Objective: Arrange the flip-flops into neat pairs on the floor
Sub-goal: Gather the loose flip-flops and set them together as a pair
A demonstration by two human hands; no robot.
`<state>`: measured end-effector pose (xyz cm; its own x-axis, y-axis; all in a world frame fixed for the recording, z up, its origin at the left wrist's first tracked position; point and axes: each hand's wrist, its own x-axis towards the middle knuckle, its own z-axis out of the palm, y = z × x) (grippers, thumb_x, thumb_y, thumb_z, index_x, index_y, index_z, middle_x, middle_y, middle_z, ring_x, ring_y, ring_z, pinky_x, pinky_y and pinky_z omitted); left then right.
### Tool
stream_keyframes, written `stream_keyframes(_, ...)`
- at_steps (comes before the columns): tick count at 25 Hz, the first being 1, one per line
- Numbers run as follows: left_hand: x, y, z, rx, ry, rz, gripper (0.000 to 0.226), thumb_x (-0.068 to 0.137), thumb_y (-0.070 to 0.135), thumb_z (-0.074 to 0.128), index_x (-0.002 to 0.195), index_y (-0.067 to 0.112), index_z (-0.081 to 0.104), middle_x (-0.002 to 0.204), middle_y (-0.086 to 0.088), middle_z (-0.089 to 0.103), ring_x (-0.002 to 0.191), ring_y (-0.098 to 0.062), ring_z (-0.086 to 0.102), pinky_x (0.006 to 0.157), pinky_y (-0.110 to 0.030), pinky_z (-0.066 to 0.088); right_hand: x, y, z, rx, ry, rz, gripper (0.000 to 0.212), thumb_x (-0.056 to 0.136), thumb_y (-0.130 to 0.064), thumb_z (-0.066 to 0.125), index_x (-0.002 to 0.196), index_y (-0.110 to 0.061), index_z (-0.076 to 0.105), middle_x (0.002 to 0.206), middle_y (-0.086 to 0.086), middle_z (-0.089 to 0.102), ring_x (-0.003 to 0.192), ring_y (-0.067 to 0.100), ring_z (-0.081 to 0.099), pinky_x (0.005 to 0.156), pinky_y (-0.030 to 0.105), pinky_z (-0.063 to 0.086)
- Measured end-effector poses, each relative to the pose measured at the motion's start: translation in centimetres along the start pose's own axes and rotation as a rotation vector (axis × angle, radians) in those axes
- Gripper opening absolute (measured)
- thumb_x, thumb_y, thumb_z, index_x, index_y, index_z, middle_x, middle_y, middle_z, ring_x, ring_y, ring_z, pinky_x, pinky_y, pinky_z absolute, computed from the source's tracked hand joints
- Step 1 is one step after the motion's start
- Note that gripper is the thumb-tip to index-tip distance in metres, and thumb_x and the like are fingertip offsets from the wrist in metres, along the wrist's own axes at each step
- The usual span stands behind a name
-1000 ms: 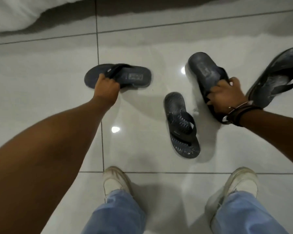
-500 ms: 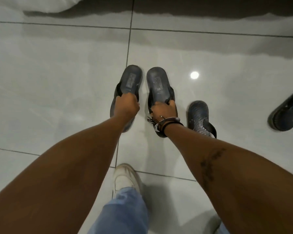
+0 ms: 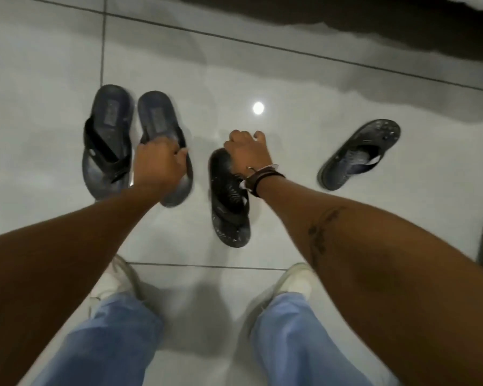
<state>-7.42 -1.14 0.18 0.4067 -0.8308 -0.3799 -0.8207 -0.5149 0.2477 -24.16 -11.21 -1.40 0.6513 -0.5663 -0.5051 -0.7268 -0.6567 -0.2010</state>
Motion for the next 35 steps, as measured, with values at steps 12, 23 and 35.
stream_keyframes(12, -6.2, 16.3, 12.2, 0.330, -0.427, -0.124, 0.017, 0.090, 0.018, 0.055, 0.102, 0.011, 0.065, 0.096, -0.013, 0.073, 0.087, -0.031, 0.063, 0.100, -0.042, 0.042, -11.3, 30.4, 0.8, -0.964, -0.444, -0.053, 0.026, 0.093, -0.016, 0.049, 0.113, -0.016, 0.067, 0.124, 0.007, 0.065, 0.119, 0.029, 0.053, 0.115, 0.051, 0.024)
stream_keyframes(23, -3.9, 23.0, 11.5, 0.042, -0.407, -0.039, 0.016, 0.089, 0.015, 0.056, 0.074, 0.012, 0.053, 0.083, -0.011, 0.067, 0.093, -0.036, 0.064, 0.088, -0.038, 0.042, -13.0, 21.1, 6.6, 0.104, -0.083, 0.465, 0.032, 0.093, -0.014, 0.048, 0.120, -0.005, 0.061, 0.114, 0.017, 0.068, 0.111, 0.034, 0.060, 0.102, 0.045, 0.039)
stream_keyframes(35, -4.1, 24.2, 11.3, -0.221, -0.293, 0.106, 0.025, 0.096, 0.019, 0.052, 0.090, 0.009, 0.074, 0.089, -0.011, 0.075, 0.081, -0.030, 0.070, 0.083, -0.040, 0.058, -11.3, 15.2, 6.7, 0.221, 0.112, 0.464, 0.025, 0.086, -0.022, 0.056, 0.093, -0.002, 0.069, 0.104, 0.017, 0.066, 0.095, 0.036, 0.063, 0.081, 0.042, 0.049)
